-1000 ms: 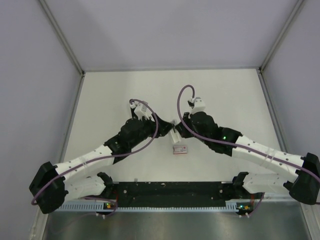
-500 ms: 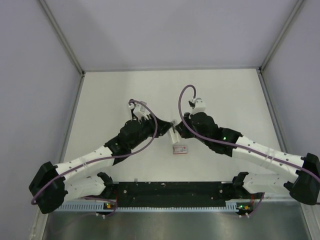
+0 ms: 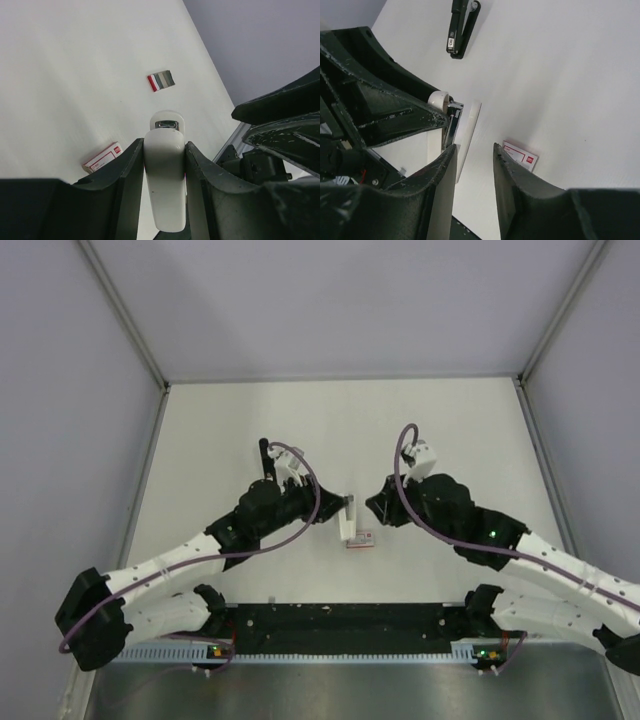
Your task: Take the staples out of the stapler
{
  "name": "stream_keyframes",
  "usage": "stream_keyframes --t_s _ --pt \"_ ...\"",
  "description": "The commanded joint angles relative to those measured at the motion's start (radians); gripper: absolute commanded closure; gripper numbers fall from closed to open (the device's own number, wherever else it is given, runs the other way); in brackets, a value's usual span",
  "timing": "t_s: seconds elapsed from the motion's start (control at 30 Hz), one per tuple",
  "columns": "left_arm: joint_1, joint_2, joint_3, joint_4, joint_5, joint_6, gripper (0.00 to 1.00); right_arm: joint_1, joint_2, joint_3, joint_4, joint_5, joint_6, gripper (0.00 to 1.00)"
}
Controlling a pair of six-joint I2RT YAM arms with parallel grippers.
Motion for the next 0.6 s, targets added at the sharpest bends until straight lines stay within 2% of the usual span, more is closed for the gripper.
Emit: stream_keyframes --t_s 0.0,0.2,0.4,0.57 --pt "-0.004 -0.073 0.085 -0.061 0.104 0.127 1.0 0.008 -0.117 0.036 -0.106 -0.089 -0.17 0.64" --pt "-0.004 -0.13 0.134 -0.18 0.269 0.233 1.0 0.01 -0.192 0.065 -0.186 -0.249 -0.279 0.6" --pt "-0.006 -0.11 0.203 -0.271 0.496 0.302 1.0 0.01 -0.179 0.088 -0.212 -0.407 -0.328 0.57" --pt "-0.004 -0.093 0.225 -0.329 0.604 0.328 1.0 0.011 -0.183 0.107 -0.224 -0.571 -0.363 0.56"
